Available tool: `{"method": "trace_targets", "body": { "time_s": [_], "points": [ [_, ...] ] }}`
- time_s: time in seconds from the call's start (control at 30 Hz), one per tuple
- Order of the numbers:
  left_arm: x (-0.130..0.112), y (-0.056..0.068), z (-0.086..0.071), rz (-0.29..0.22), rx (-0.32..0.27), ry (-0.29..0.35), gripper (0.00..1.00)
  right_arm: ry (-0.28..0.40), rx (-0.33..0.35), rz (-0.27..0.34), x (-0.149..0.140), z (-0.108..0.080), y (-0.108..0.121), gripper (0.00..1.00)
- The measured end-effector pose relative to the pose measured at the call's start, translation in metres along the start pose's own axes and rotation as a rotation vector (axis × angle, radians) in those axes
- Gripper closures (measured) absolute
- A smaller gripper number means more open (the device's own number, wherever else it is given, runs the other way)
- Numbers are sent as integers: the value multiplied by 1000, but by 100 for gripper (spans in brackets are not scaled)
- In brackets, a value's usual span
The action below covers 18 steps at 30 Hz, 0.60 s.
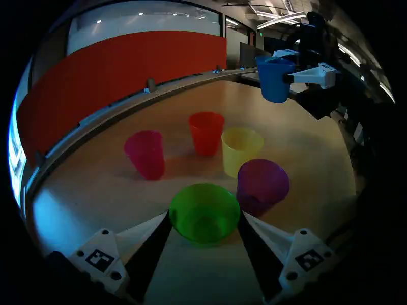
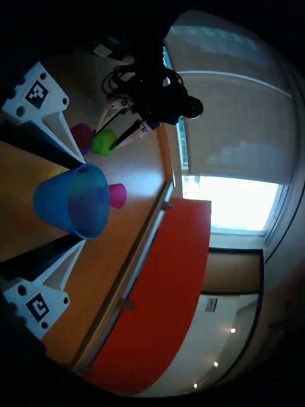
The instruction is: Pour water
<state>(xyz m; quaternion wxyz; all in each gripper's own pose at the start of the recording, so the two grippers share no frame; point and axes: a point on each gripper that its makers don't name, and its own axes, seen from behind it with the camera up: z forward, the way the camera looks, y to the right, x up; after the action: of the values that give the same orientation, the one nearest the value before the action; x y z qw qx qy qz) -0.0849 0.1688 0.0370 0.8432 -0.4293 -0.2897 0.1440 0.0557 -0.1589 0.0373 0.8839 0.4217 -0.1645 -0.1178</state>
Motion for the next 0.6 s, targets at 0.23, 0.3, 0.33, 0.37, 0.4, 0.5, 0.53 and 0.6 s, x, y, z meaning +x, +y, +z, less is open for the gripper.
{"method": "trace_targets", "body": {
  "time_s": [0.23,0.3,0.33,0.37,0.4,0.5,0.53,0.6],
  "points": [
    [-4,0,-1,-5,-3,0,12,-4,4,0,-2,2,-3,10],
    [-5,0,-1,-5,-3,0,13,-5,4,-1,-2,3,-3,10],
    [-5,0,-2,-5,-4,-2,12,-5,4,0,-2,3,-4,10],
    [-5,0,-2,-5,-4,-3,12,-5,4,0,-2,3,-4,11],
    [-5,0,-2,-5,-5,-6,10,-6,4,1,-3,4,-4,11],
    [-7,0,-3,-5,-9,-16,6,-7,6,6,-3,4,-5,11],
    [-8,0,-3,-5,-8,-19,4,-7,7,8,-4,5,-5,11],
    [-10,-1,-3,-5,-5,-27,3,-9,7,10,-5,5,-6,11]
  ]
}}
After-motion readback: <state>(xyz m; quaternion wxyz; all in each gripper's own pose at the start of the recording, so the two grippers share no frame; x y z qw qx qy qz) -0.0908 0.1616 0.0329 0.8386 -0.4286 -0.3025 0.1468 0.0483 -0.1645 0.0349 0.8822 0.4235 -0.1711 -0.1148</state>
